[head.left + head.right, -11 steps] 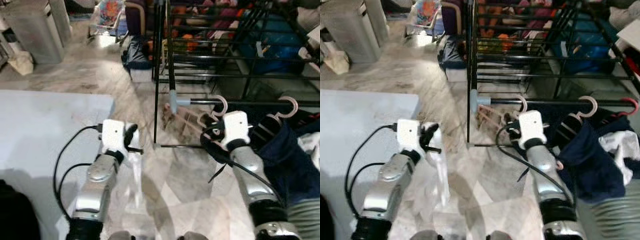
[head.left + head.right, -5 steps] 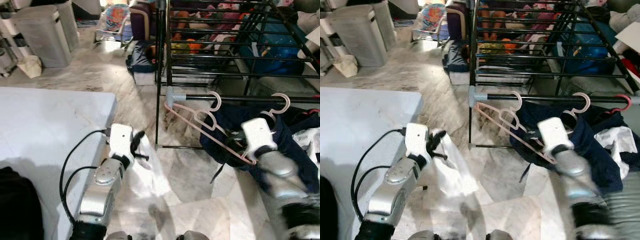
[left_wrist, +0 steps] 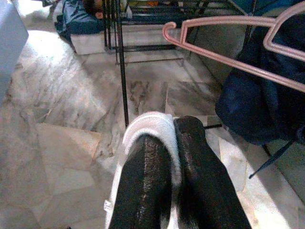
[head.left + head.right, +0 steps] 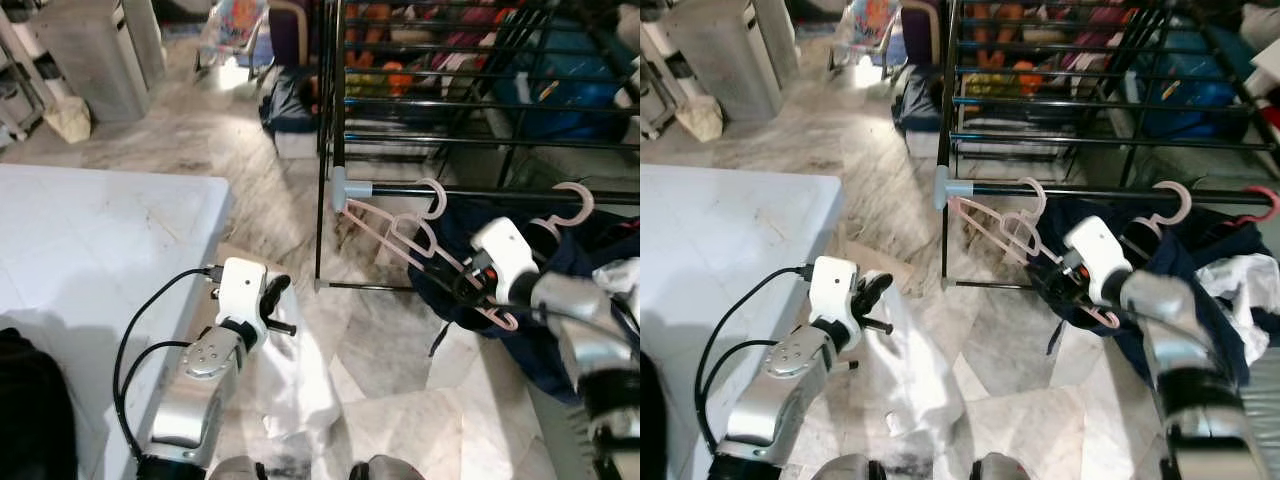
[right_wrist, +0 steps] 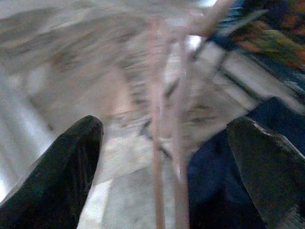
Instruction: Hang hanger
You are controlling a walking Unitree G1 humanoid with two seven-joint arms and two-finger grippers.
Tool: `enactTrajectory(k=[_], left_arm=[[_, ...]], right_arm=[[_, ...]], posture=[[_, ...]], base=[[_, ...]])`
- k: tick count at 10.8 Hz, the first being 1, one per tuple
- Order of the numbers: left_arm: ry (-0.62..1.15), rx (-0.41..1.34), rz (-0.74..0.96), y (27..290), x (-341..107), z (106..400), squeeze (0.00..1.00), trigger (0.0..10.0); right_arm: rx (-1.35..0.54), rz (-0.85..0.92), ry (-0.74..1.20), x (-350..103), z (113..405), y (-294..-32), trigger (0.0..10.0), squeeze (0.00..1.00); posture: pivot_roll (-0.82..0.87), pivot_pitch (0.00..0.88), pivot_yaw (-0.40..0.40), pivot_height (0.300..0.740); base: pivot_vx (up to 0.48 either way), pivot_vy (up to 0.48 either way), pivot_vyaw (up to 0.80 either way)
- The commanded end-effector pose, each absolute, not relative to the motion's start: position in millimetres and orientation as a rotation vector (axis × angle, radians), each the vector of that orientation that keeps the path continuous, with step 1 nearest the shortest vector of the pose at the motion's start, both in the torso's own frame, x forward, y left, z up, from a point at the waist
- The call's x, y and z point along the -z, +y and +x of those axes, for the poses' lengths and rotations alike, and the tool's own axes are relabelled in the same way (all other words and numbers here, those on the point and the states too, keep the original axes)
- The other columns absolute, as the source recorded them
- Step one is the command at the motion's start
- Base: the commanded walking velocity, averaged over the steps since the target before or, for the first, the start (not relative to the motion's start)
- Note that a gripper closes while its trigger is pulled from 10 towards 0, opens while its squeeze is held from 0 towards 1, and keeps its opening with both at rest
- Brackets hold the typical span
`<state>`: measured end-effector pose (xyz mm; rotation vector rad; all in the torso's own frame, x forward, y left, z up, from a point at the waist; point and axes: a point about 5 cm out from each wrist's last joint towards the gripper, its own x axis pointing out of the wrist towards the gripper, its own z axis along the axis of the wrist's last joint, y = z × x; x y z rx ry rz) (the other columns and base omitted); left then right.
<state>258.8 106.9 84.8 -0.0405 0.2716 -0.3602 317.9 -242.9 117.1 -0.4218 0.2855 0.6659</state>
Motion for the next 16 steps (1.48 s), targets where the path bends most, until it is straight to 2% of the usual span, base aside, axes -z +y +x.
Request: enactTrajectory(k=[1, 3, 6, 7, 8, 13, 16], left_arm=[[0.230, 0.376, -0.035, 106, -96, 259, 0.00, 10.0], [0.245, 0.372, -0.028, 107, -96, 257, 0.00, 10.0], [0.250, 0.370, -0.022, 109, -97, 257, 0.00, 10.0], [0.254, 0.374, -0.018, 108, -97, 257, 0.00, 10.0], [0.256, 0.378, -0.014, 107, -97, 257, 0.00, 10.0], [0.260, 0.384, 0.006, 105, -97, 259, 0.00, 10.0], [0.254, 0.362, -0.001, 106, -98, 261, 0.00, 10.0]], right_arm=[[-0.726, -0.436, 0.313, -119, 319, -245, 10.0, 0.00], [-0.809, -0.506, 0.392, -116, 325, -244, 10.0, 0.00], [-0.740, -0.555, 0.463, -114, 331, -256, 10.0, 0.00], [-0.753, -0.584, 0.485, -112, 330, -260, 2.3, 0.00], [-0.756, -0.599, 0.480, -113, 332, -260, 0.0, 0.00], [-0.729, -0.689, 0.464, -130, 351, -251, 0.0, 0.00], [-0.717, -0.704, 0.526, -130, 352, -258, 0.0, 0.00]], posture=[[0.00, 0.098, -0.005, 0.740], [0.01, 0.107, -0.007, 0.740], [0.01, 0.110, -0.004, 0.740], [0.01, 0.109, -0.001, 0.740], [0.01, 0.108, 0.001, 0.740], [0.02, 0.101, -0.009, 0.740], [0.02, 0.101, -0.010, 0.740]], base=[[0.000, 0.000, 0.00], [0.000, 0.000, 0.00], [0.000, 0.000, 0.00], [0.000, 0.000, 0.00], [0.000, 0.000, 0.00], [0.000, 0.000, 0.00], [0.000, 0.000, 0.00]])
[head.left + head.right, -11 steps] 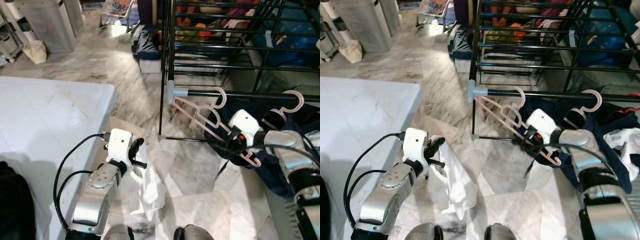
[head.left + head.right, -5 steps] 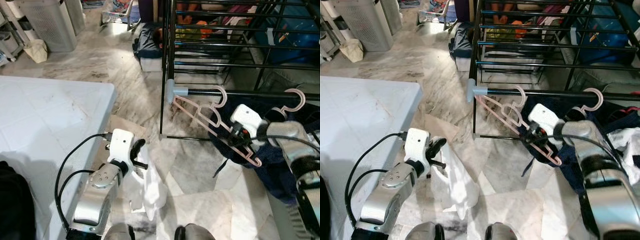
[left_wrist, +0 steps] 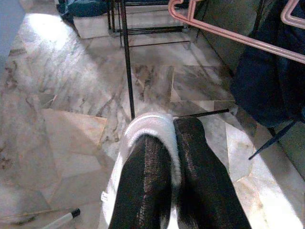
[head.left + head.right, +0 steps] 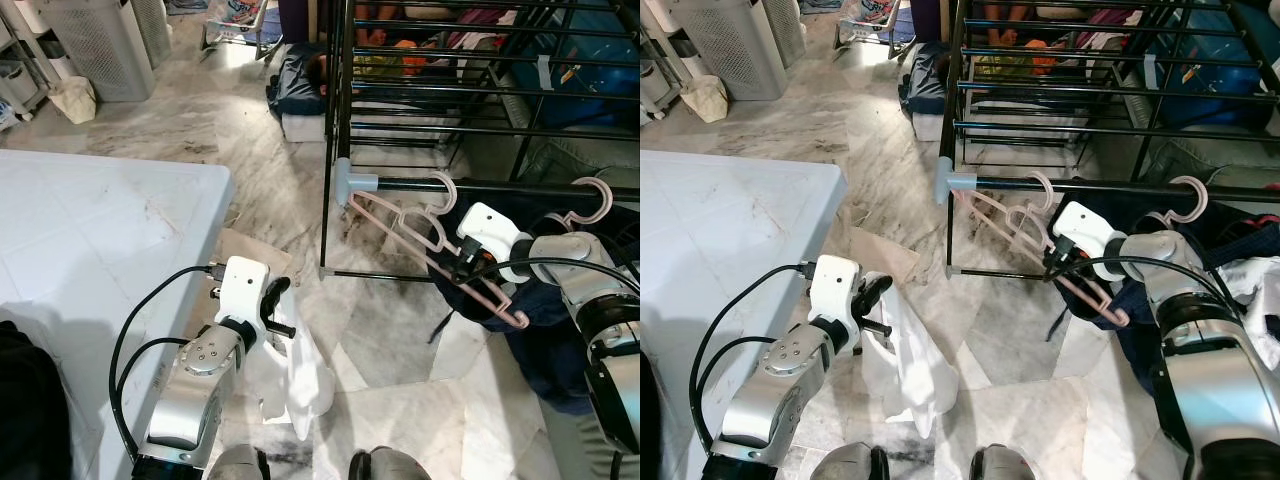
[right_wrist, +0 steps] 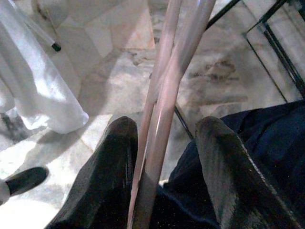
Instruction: Hang hanger
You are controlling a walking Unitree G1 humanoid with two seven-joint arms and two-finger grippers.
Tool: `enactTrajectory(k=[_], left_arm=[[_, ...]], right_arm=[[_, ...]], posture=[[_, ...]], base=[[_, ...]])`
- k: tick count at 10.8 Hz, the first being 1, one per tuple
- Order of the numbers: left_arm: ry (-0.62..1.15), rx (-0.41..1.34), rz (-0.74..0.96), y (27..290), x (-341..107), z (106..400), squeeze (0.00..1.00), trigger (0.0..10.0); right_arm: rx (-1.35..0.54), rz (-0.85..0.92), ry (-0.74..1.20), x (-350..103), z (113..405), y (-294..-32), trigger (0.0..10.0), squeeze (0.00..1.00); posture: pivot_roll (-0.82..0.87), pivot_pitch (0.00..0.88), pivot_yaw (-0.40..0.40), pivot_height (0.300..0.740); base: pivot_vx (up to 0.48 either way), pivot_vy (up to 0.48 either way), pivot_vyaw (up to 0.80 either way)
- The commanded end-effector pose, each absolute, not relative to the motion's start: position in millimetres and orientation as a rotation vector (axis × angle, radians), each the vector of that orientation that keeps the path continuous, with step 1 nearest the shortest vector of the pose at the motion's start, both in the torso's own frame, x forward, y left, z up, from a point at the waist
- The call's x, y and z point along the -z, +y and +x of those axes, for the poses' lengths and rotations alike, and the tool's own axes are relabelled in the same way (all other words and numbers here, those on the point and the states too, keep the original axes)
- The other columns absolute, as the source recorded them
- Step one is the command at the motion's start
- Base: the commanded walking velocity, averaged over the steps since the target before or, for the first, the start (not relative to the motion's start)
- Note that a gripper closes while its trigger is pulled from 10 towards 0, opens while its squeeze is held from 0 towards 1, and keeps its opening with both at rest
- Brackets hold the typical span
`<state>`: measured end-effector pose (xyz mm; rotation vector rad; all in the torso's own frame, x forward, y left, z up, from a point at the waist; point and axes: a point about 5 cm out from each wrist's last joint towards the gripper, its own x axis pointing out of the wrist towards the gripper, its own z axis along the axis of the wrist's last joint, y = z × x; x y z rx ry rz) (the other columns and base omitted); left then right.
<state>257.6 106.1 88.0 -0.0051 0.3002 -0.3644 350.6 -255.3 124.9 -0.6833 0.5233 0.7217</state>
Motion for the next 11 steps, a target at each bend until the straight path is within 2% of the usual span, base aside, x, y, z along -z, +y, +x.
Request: enactTrajectory(k=[1, 8, 9, 10, 11], left_arm=[[0.260, 0.366, 0.000, 106, -97, 261, 0.00, 10.0], [0.273, 0.382, 0.008, 104, -95, 260, 0.00, 10.0], [0.275, 0.381, 0.008, 104, -95, 260, 0.00, 10.0], [0.278, 0.387, 0.010, 103, -95, 260, 0.00, 10.0], [0.281, 0.397, 0.012, 102, -94, 260, 0.00, 10.0]], right_arm=[[-0.707, -0.695, 0.534, -130, 353, -259, 0.0, 0.00], [-0.738, -0.678, 0.582, -131, 350, -265, 0.1, 0.00], [-0.748, -0.684, 0.593, -132, 348, -267, 10.0, 0.00], [-0.748, -0.661, 0.599, -135, 348, -271, 10.0, 0.80], [-0.735, -0.669, 0.592, -138, 349, -273, 10.0, 1.00]], posture=[[0.02, 0.102, -0.017, 0.740], [0.01, 0.103, -0.017, 0.740], [0.01, 0.102, -0.017, 0.740], [0.01, 0.102, -0.017, 0.740], [0.00, 0.097, -0.013, 0.740]], base=[[0.000, 0.000, 0.00], [0.000, 0.000, 0.00], [0.000, 0.000, 0.00], [0.000, 0.000, 0.00], [0.000, 0.000, 0.00]])
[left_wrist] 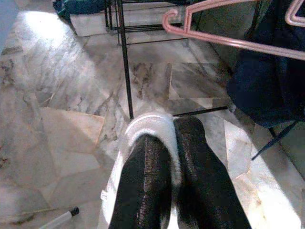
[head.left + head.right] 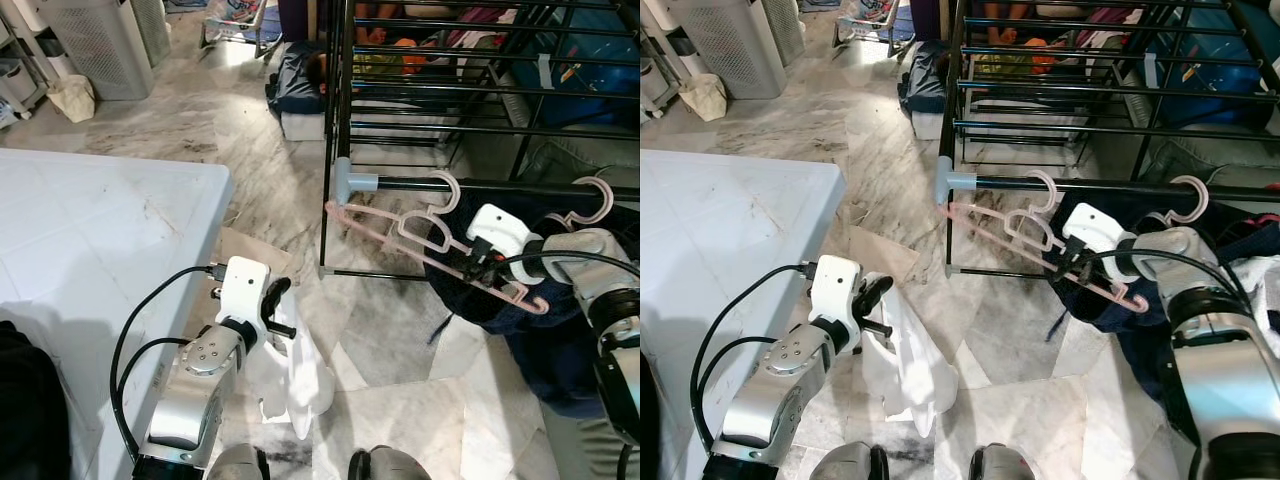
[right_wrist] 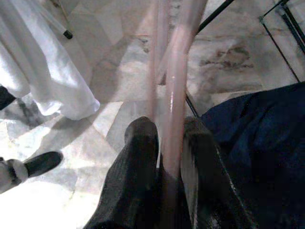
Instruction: Hang hanger
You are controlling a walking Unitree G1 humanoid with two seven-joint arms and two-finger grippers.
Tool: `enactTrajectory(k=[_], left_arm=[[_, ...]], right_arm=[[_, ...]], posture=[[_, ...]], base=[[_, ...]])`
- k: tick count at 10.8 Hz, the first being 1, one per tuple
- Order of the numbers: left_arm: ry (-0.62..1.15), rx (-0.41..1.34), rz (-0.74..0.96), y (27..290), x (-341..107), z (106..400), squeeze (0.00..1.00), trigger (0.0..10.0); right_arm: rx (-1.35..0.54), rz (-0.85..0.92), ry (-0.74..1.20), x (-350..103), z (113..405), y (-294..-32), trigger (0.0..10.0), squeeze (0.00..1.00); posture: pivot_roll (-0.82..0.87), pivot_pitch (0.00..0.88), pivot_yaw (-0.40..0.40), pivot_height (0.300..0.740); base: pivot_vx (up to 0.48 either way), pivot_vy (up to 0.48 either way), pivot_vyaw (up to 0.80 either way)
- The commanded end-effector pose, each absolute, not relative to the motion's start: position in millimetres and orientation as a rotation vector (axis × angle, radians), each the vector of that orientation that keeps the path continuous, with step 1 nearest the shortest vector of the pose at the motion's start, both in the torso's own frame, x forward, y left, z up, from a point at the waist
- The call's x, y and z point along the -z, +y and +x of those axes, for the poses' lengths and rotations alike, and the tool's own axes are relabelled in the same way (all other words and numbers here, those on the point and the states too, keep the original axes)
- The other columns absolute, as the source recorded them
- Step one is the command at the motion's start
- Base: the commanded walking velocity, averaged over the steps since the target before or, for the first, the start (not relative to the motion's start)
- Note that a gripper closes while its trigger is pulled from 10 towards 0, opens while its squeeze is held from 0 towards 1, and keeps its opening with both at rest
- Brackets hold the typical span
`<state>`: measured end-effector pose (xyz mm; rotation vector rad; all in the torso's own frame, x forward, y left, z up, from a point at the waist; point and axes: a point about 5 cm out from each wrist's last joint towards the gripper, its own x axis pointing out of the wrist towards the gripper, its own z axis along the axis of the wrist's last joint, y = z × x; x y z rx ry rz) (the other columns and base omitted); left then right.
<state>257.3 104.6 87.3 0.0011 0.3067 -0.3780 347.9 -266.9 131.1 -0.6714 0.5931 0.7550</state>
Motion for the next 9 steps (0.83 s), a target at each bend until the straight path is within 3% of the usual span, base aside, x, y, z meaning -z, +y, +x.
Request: enactTrajectory(k=[1, 2, 3, 8, 9], left_arm=[[0.281, 0.401, 0.013, 102, -94, 260, 0.00, 10.0], [0.282, 0.404, 0.015, 102, -93, 260, 0.00, 10.0], [0.283, 0.407, 0.016, 101, -93, 260, 0.00, 10.0], [0.293, 0.424, 0.025, 100, -92, 259, 0.00, 10.0], [0.296, 0.425, 0.025, 100, -92, 259, 0.00, 10.0]], right_arm=[[-0.738, -0.671, 0.594, -139, 349, -273, 10.0, 1.00], [-0.765, -0.683, 0.610, -138, 348, -273, 10.0, 0.44], [-0.772, -0.678, 0.611, -139, 348, -273, 10.0, 0.00], [-0.787, -0.702, 0.633, -149, 350, -276, 10.0, 0.00], [-0.785, -0.699, 0.644, -150, 350, -277, 0.0, 0.00]], posture=[[0.00, 0.094, -0.014, 0.740], [0.00, 0.093, -0.013, 0.740], [0.00, 0.093, -0.013, 0.740], [0.00, 0.089, -0.014, 0.740], [0.00, 0.089, -0.014, 0.740]], base=[[0.000, 0.000, 0.00], [0.000, 0.000, 0.00], [0.000, 0.000, 0.00], [0.000, 0.000, 0.00], [0.000, 0.000, 0.00]])
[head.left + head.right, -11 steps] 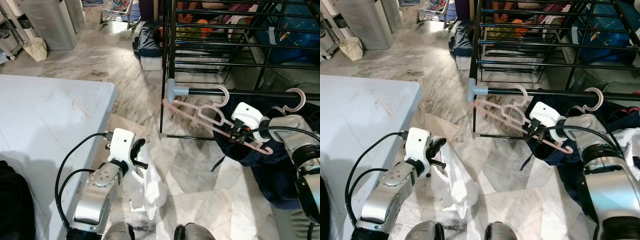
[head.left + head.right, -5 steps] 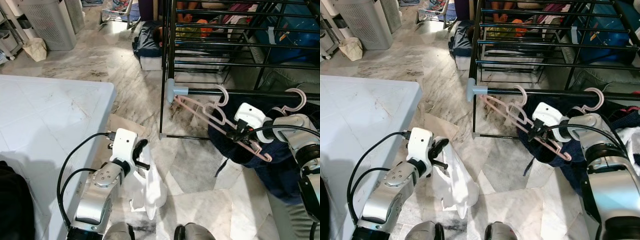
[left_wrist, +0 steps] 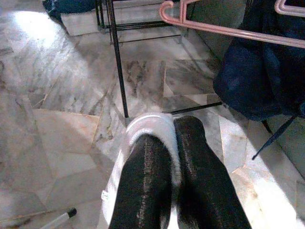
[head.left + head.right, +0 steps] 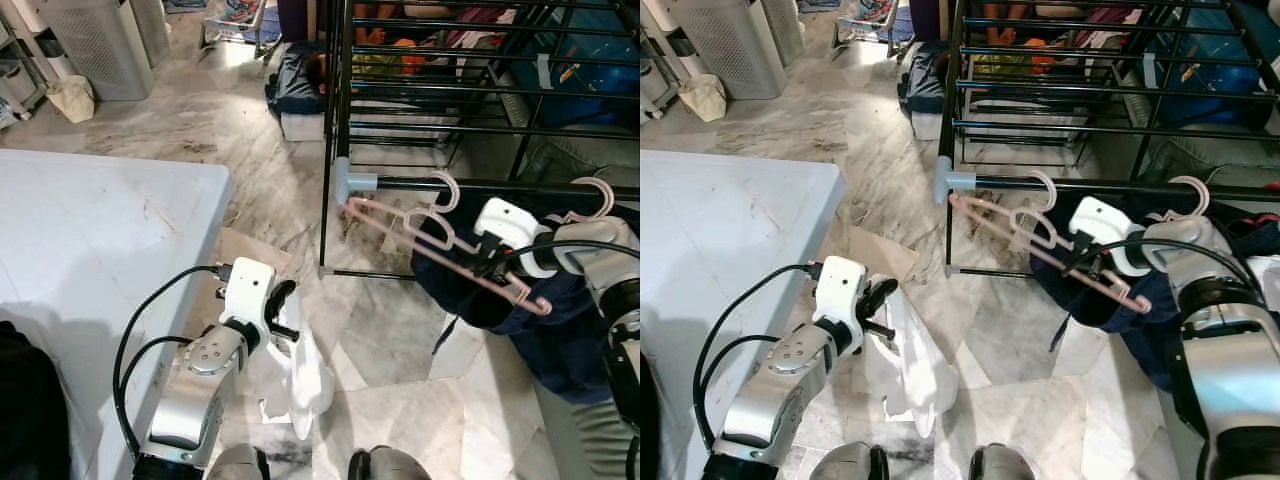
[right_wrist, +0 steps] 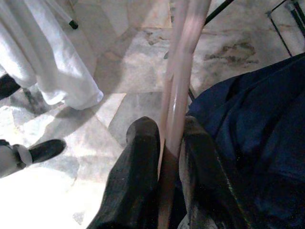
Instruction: Hang hanger
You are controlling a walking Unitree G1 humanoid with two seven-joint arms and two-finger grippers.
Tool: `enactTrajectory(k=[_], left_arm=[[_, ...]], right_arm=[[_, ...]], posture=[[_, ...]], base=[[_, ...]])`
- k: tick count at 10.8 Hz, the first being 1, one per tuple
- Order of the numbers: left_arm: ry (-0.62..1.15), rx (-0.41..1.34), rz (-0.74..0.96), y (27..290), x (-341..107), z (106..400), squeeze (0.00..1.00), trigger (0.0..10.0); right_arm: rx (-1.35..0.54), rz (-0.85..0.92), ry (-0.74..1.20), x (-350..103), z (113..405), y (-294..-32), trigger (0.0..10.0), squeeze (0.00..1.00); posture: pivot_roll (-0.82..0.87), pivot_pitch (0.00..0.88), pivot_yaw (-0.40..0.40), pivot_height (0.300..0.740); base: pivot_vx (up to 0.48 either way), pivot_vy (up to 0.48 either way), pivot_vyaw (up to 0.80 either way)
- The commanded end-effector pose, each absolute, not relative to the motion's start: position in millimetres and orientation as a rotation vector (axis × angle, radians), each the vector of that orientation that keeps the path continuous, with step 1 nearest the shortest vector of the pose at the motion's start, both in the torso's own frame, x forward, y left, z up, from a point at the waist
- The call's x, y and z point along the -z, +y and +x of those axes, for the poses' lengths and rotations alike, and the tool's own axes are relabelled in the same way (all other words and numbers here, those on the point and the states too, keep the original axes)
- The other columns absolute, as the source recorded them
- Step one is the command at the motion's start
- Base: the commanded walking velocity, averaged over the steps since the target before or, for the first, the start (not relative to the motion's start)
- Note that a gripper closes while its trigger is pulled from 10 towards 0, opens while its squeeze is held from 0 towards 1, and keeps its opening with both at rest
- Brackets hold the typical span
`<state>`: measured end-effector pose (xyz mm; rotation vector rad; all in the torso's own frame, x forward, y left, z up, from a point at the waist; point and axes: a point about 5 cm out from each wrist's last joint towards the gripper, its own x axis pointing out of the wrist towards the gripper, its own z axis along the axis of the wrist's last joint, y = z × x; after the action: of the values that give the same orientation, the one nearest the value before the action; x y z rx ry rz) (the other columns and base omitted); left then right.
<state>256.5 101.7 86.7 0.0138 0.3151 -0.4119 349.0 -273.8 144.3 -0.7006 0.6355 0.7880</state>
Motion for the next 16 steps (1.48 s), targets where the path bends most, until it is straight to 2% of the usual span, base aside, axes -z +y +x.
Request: enactTrajectory(k=[1, 10, 11, 12, 13, 15, 16], left_arm=[[0.298, 0.426, 0.025, 99, -91, 259, 0.00, 10.0], [0.308, 0.429, 0.030, 97, -90, 260, 0.00, 10.0], [0.311, 0.428, 0.030, 97, -89, 260, 0.00, 10.0], [0.316, 0.420, 0.034, 97, -87, 259, 0.00, 10.0], [0.316, 0.410, 0.033, 98, -86, 259, 0.00, 10.0], [0.329, 0.408, 0.018, 97, -83, 259, 0.00, 10.0], [0.315, 0.403, 0.013, 97, -83, 259, 0.00, 10.0]], right_arm=[[-0.788, -0.701, 0.661, -148, 348, -279, 0.0, 0.00], [-0.804, -0.621, 0.698, -127, 343, -269, 0.0, 0.00], [-0.732, -0.611, 0.672, -126, 346, -269, 0.0, 0.00], [-0.560, -0.524, 0.595, -122, 352, -268, 0.0, 0.00], [-0.517, -0.453, 0.543, -118, 351, -264, 0.0, 0.00], [-0.418, -0.296, 0.374, -112, 350, -247, 0.0, 0.00], [-0.332, -0.242, 0.261, -103, 333, -229, 0.0, 0.00]], posture=[[0.00, 0.089, -0.014, 0.740], [0.00, 0.083, -0.024, 0.740], [0.00, 0.077, -0.028, 0.740], [-0.01, 0.065, -0.034, 0.740], [-0.01, 0.061, -0.033, 0.740], [-0.03, 0.048, -0.022, 0.740], [-0.04, 0.037, -0.016, 0.740]], base=[[0.000, 0.000, 0.00], [0.000, 0.000, 0.00], [0.000, 0.000, 0.00], [0.000, 0.000, 0.00], [0.000, 0.000, 0.00], [0.000, 0.000, 0.00], [0.000, 0.000, 0.00]])
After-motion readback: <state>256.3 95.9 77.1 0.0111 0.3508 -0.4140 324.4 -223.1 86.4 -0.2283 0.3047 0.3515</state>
